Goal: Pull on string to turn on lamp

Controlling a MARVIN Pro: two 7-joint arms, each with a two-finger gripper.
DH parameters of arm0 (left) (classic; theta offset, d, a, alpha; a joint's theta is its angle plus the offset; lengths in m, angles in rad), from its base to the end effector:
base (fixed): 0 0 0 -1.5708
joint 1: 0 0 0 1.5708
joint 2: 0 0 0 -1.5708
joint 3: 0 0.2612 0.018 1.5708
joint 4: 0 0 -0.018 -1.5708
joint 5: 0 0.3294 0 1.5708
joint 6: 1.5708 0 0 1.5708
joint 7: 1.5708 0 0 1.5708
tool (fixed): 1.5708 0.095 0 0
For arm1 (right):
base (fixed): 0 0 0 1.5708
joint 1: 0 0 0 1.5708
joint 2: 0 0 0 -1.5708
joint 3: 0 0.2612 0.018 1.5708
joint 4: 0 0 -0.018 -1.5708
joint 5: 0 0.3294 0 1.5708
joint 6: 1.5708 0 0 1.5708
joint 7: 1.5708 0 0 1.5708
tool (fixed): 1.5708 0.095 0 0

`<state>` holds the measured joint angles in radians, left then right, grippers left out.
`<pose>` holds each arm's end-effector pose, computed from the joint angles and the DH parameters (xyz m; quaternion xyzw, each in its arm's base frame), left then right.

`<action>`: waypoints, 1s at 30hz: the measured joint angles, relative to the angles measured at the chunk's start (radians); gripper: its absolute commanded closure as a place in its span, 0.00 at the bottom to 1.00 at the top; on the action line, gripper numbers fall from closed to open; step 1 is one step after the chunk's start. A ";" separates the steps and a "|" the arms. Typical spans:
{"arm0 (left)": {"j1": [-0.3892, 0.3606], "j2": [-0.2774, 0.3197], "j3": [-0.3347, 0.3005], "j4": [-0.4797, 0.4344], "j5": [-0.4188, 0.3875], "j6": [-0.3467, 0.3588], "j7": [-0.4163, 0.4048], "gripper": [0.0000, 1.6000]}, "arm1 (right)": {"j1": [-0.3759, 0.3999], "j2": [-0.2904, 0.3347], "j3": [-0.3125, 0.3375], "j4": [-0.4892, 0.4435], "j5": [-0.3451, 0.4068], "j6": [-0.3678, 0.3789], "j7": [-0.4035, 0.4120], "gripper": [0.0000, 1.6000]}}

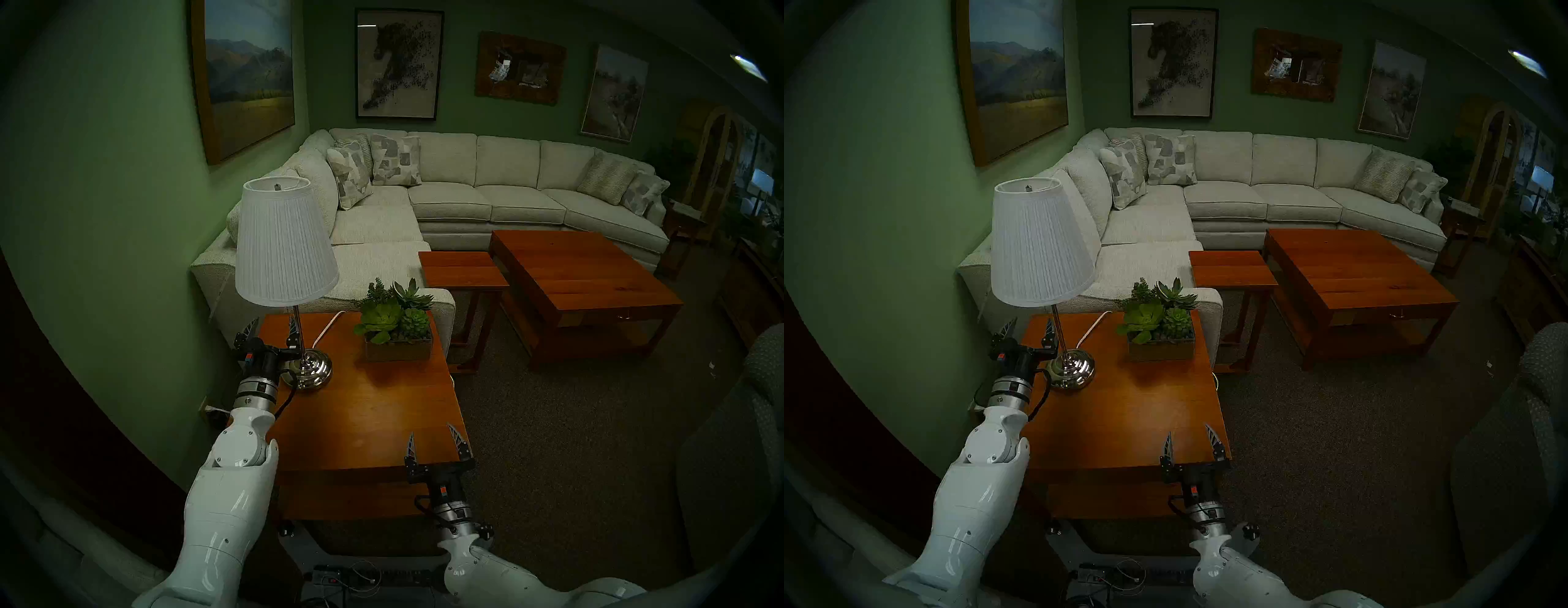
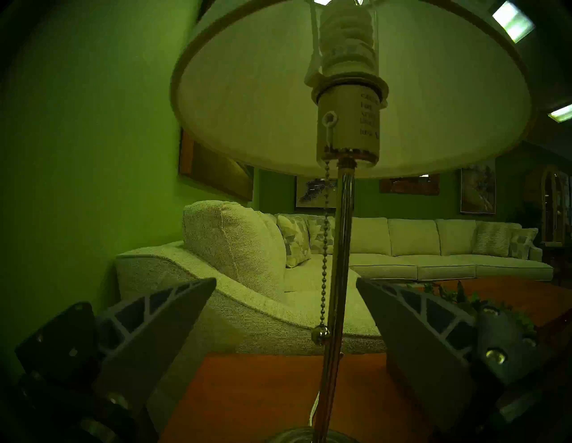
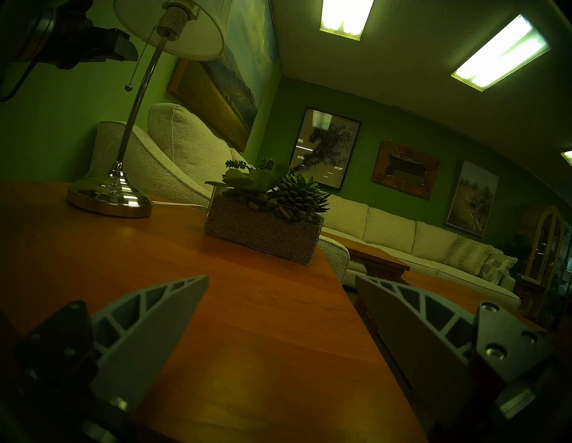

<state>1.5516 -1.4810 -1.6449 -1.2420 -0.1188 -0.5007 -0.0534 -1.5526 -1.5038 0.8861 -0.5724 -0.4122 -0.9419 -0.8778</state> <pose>0.4232 0.0642 -0.3558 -0.6325 -0.0244 -0.7739 0.0182 0.2436 0.0934 -0.5408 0.6487 0.1484 0.7452 0.0430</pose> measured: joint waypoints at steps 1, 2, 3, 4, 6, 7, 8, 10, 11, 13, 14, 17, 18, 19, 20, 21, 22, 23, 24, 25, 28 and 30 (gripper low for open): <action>-0.006 0.000 0.001 0.005 0.002 0.001 0.004 0.00 | 0.000 0.000 0.000 0.000 0.000 0.000 0.000 0.00; -0.011 0.000 0.001 0.010 0.004 0.002 0.007 0.00 | 0.000 0.000 0.000 0.000 0.000 0.000 0.000 0.00; -0.017 0.000 0.001 0.016 0.006 0.003 0.010 0.00 | 0.000 0.000 0.000 0.000 -0.001 0.000 0.000 0.00; -0.023 0.001 0.001 0.021 0.007 0.004 0.013 0.00 | 0.000 0.000 0.001 0.000 -0.001 0.000 0.000 0.00; -0.035 0.002 0.001 0.034 0.009 0.006 0.019 0.00 | 0.000 0.000 0.001 0.000 -0.001 0.000 0.000 0.00; -0.044 0.003 0.001 0.043 0.011 0.007 0.022 0.00 | 0.000 0.000 0.001 0.000 -0.002 0.000 0.000 0.00; -0.046 0.003 0.001 0.045 0.012 0.007 0.023 0.00 | 0.000 0.000 0.002 0.000 -0.002 0.000 0.000 0.00; -0.059 0.004 0.002 0.054 0.016 0.009 0.029 0.00 | 0.000 -0.001 0.002 0.001 -0.003 0.000 0.000 0.00; -0.062 0.004 0.002 0.056 0.016 0.010 0.031 0.00 | 0.000 -0.001 0.002 0.001 -0.003 0.000 0.000 0.00; -0.072 0.005 0.002 0.062 0.019 0.012 0.034 0.00 | 0.000 -0.001 0.003 0.001 -0.003 0.000 0.000 0.00; -0.078 0.006 0.003 0.067 0.019 0.012 0.035 0.00 | 0.000 -0.001 0.003 0.001 -0.003 0.000 0.000 0.00; -0.091 0.008 0.005 0.076 0.021 0.012 0.035 0.00 | 0.000 -0.001 0.004 0.001 -0.004 0.000 0.000 0.00; -0.095 0.009 0.007 0.079 0.022 0.012 0.035 0.00 | 0.000 -0.001 0.004 0.001 -0.004 0.000 0.000 0.00; -0.099 0.010 0.008 0.082 0.024 0.012 0.036 0.00 | 0.000 -0.001 0.004 0.001 -0.005 0.000 0.000 0.00; -0.101 0.010 0.009 0.084 0.025 0.012 0.036 0.00 | 0.000 -0.001 0.004 0.001 -0.005 0.000 0.000 0.00; -0.104 0.010 0.010 0.085 0.026 0.012 0.036 0.00 | 0.000 -0.001 0.005 0.001 -0.005 0.000 0.000 0.00; -0.110 0.011 0.012 0.090 0.029 0.012 0.037 0.00 | 0.000 -0.001 0.005 0.001 -0.006 0.000 0.000 0.00; -0.112 0.012 0.012 0.092 0.030 0.012 0.037 0.00 | 0.000 -0.001 0.005 0.001 -0.006 0.000 0.000 0.00; -0.114 0.012 0.013 0.094 0.031 0.012 0.038 0.00 | 0.000 -0.001 0.005 0.001 -0.006 0.000 0.000 0.00; -0.116 0.013 0.013 0.096 0.032 0.012 0.039 0.00 | 0.000 -0.001 0.005 0.001 -0.006 0.000 0.000 0.00; -0.125 0.017 0.015 0.107 0.037 0.011 0.041 0.00 | 0.000 -0.001 0.006 0.001 -0.007 0.000 0.000 0.00; -0.127 0.018 0.016 0.109 0.039 0.010 0.041 0.05 | 0.000 -0.002 0.006 0.001 -0.007 0.000 0.000 0.00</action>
<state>1.4246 -1.4627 -1.6288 -1.1326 -0.0802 -0.4905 -0.0119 -1.5526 -1.5053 0.8919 -0.5712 -0.4194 -0.9420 -0.8777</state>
